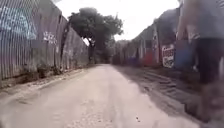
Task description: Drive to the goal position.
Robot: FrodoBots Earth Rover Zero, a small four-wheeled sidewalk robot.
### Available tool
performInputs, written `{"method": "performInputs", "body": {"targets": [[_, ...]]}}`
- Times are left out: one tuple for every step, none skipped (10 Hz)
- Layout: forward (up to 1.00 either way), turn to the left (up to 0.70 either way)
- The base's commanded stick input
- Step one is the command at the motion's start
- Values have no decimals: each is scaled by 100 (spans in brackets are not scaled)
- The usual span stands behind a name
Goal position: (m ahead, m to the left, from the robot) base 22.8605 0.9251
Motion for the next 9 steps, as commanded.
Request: {"method": "performInputs", "body": {"targets": [[100,0],[100,0],[100,0],[100,0],[100,0],[100,0],[100,20],[100,27],[100,13]]}}
